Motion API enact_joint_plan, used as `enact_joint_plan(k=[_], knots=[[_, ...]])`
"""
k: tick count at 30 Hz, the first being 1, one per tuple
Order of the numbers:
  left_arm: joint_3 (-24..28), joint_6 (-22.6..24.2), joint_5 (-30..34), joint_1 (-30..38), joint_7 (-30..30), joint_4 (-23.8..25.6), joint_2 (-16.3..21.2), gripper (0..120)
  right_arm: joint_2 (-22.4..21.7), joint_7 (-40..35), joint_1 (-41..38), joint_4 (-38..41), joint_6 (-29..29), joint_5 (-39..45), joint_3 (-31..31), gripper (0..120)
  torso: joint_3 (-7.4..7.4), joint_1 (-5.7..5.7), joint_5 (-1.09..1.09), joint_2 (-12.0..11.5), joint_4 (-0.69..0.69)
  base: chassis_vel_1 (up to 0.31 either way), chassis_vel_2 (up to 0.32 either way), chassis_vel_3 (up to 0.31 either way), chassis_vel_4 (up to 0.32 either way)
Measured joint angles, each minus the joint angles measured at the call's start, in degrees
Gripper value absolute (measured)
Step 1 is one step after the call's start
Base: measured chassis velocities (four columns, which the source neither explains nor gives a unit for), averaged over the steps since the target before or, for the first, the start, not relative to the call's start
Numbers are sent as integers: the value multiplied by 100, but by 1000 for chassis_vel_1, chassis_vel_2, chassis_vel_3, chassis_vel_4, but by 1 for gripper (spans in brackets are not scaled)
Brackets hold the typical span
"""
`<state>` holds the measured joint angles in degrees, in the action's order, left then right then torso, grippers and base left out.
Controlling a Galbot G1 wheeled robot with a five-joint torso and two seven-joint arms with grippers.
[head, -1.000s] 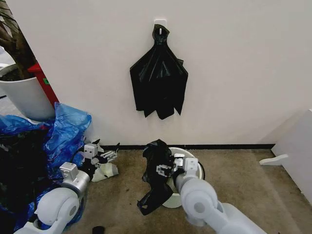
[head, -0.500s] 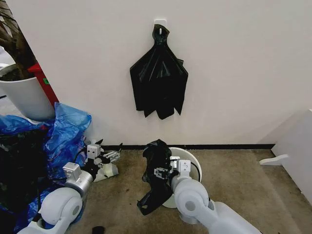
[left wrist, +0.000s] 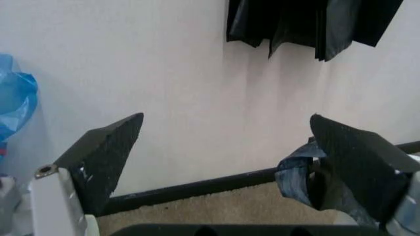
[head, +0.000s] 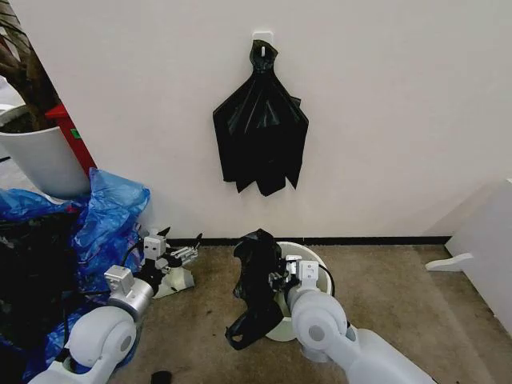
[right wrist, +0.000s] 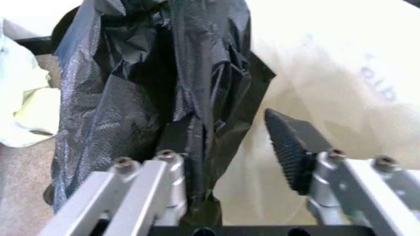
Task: Place the garbage bag over the trash bin.
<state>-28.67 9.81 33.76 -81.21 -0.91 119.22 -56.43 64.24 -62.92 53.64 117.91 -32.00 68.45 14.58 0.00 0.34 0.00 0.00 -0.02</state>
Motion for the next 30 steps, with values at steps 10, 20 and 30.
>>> enact_joint_plan(k=[10, 20, 30], knots=[[48, -4, -87, -17, 77, -9, -12, 100, -40, 89, 2, -4, 54, -15, -90, 0, 0, 0, 0, 0, 0, 0, 0, 0, 0], [285, 431, -14, -60, 68, 418, 179, 100, -145, 78, 4, 219, 89, -149, -60, 0, 0, 0, 1, 0, 0, 0, 0, 0, 0], [1254, 944, 458, 717, -71, 320, 528, 100, -299, 92, -7, 361, 37, -207, -101, 0, 0, 0, 1, 0, 0, 0, 0, 0, 0]])
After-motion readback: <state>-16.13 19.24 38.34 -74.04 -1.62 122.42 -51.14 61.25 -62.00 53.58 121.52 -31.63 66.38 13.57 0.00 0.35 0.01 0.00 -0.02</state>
